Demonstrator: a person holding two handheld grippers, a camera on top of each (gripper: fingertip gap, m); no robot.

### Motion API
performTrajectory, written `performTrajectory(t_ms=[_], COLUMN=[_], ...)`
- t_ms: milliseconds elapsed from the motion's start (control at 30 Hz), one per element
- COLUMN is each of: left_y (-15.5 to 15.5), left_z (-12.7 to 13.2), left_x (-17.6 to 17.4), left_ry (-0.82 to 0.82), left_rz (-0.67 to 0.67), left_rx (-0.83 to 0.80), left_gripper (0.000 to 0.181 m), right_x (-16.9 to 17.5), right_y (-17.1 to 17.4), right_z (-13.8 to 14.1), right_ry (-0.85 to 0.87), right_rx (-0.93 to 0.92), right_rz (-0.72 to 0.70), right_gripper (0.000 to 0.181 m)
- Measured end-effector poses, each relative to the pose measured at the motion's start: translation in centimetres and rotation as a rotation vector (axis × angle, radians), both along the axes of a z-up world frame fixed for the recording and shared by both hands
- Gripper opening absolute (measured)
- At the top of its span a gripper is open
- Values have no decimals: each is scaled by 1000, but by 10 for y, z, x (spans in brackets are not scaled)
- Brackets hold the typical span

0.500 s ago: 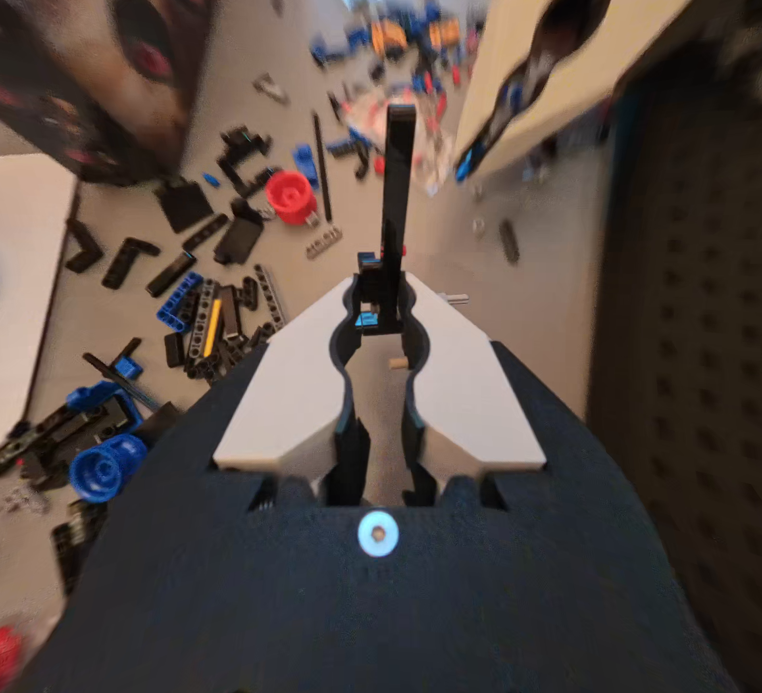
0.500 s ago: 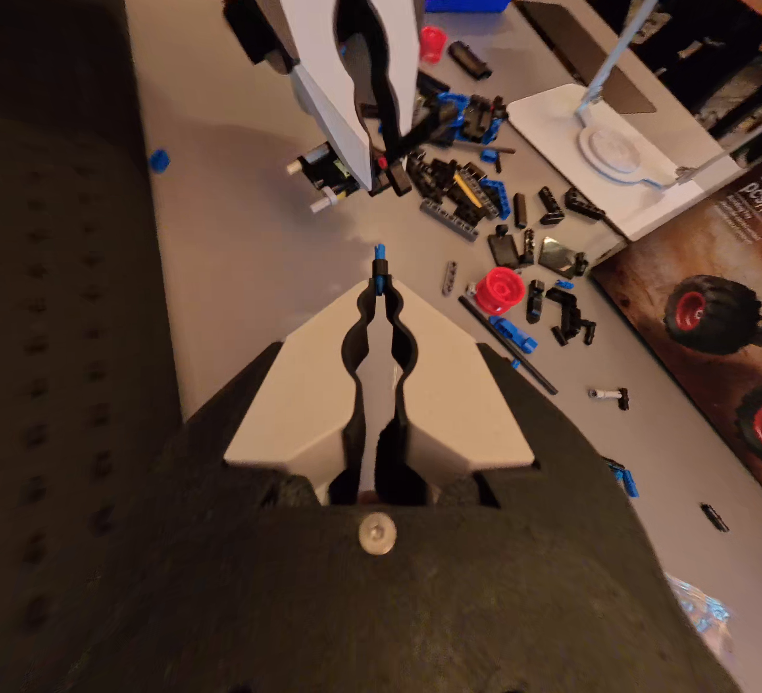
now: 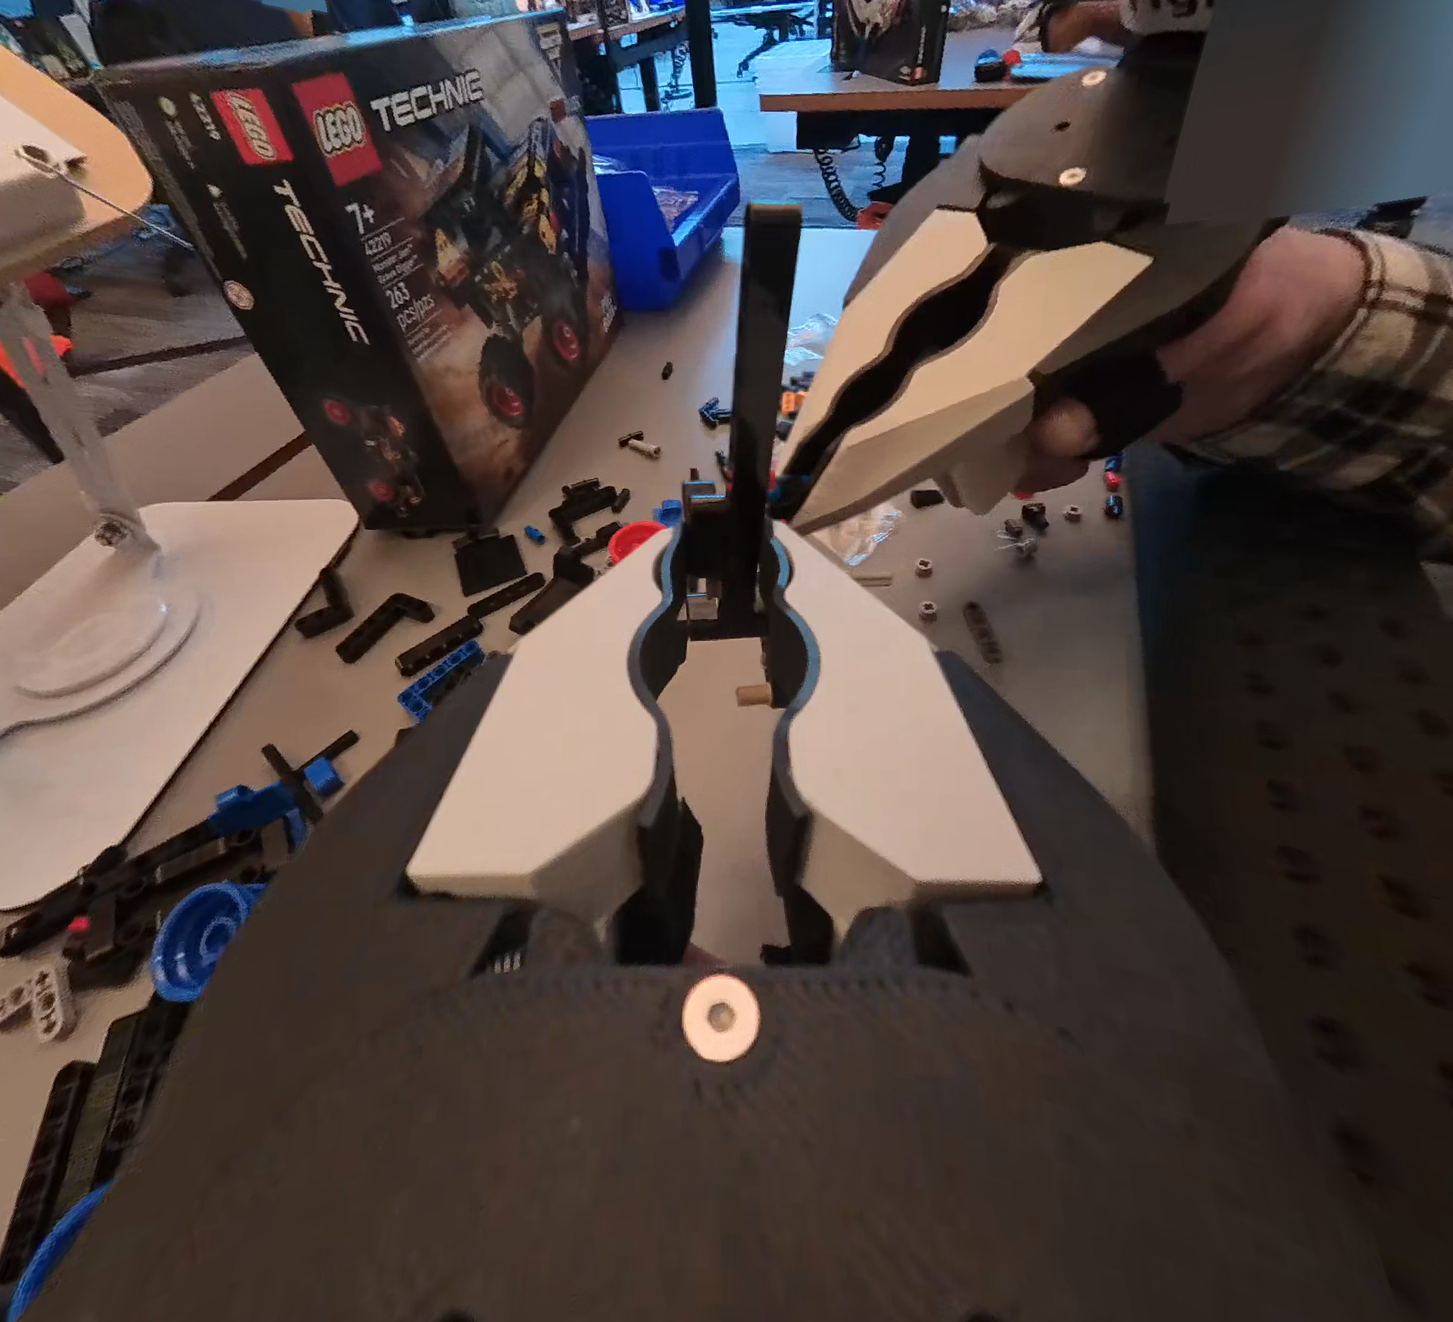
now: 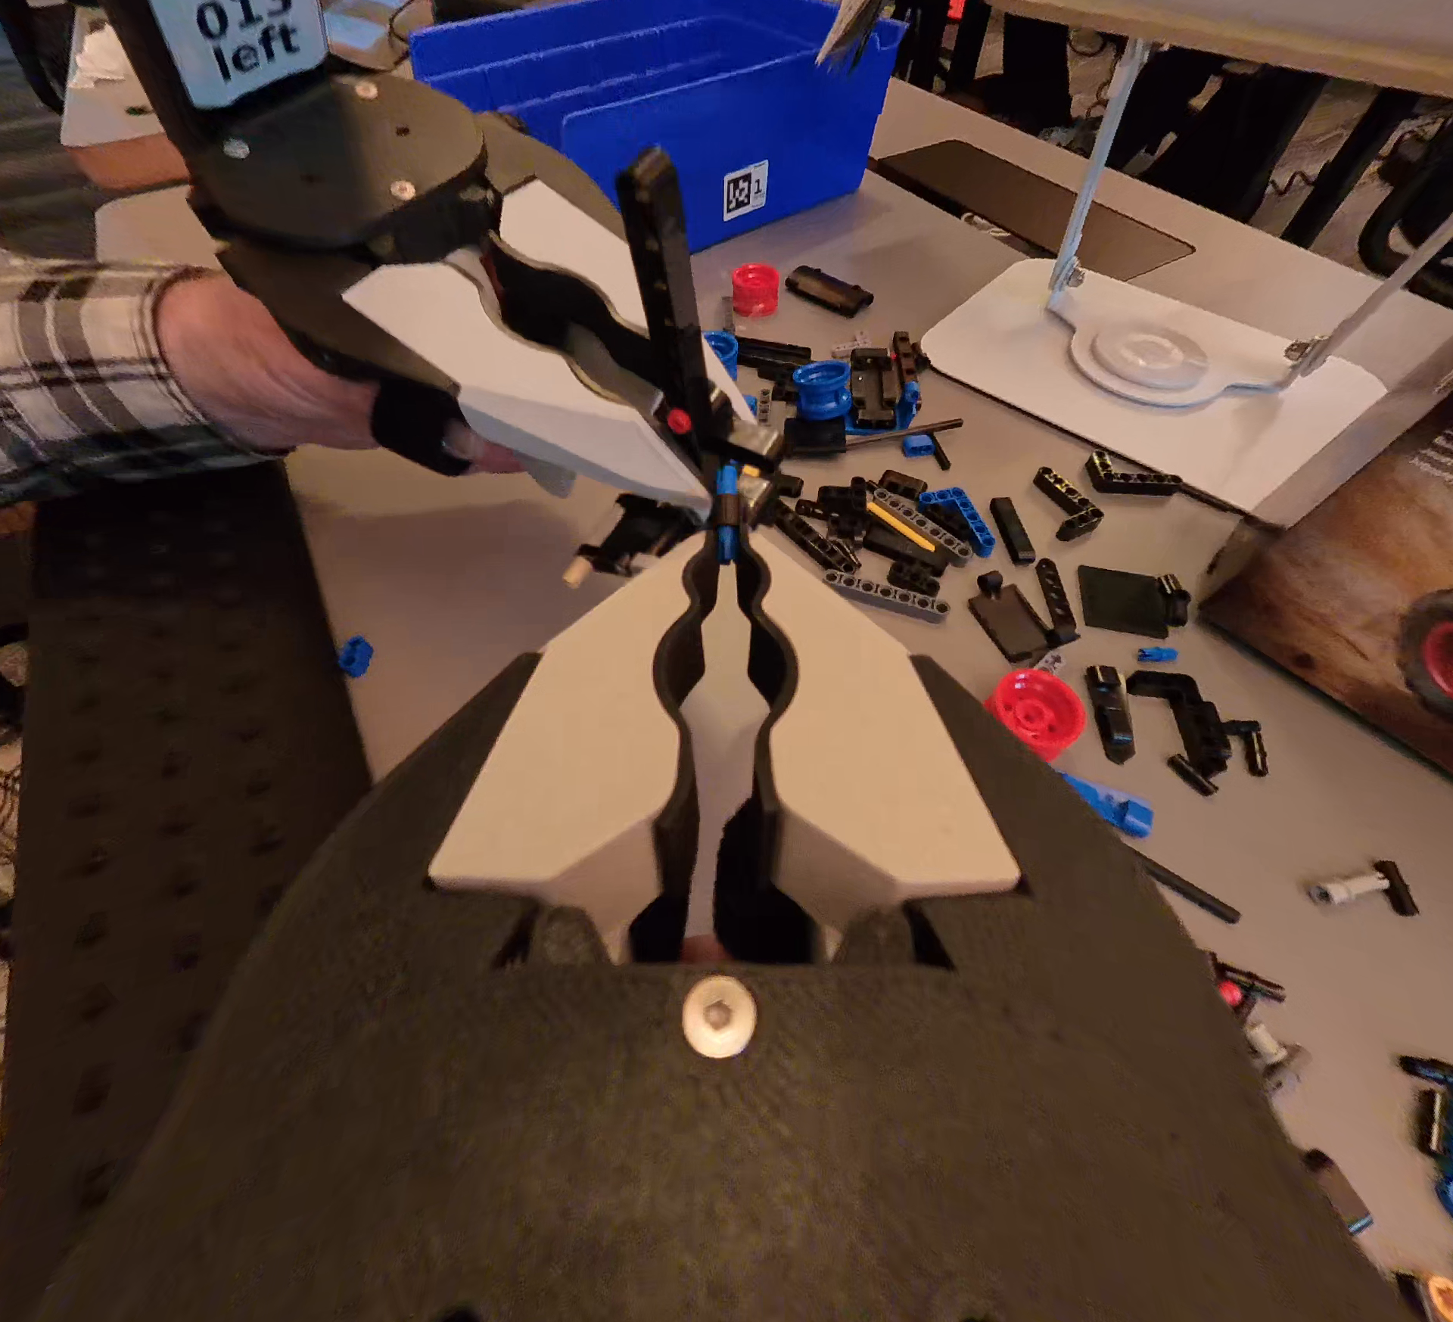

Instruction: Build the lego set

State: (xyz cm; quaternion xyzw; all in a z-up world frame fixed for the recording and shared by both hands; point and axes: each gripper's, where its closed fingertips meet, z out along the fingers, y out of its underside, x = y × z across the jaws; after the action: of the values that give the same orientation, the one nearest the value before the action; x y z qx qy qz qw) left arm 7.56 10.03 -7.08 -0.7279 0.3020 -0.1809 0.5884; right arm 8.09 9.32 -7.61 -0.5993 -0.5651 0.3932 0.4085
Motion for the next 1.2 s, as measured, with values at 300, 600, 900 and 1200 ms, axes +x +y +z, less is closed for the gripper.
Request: performTrajectory(t_ms=[300, 600, 900, 1200], left_y=[3, 4, 1, -2], left_z=[-1, 3, 5, 9], left_x=[1, -2, -1, -4], left_ry=[32, 70, 235, 261], left_rz=[8, 38, 51, 73], left_rx=[67, 143, 261, 295], left_gripper=[16, 16, 22, 16], right_x=[-6, -9, -10, -11], right_y=[5, 7, 10, 5], right_z=[-6, 1, 3, 8], right_ry=[-21, 27, 6, 30], right_rx=[10, 1, 154, 266], right_rz=[-15, -49, -97, -71], right_gripper=[3, 3, 2, 1])
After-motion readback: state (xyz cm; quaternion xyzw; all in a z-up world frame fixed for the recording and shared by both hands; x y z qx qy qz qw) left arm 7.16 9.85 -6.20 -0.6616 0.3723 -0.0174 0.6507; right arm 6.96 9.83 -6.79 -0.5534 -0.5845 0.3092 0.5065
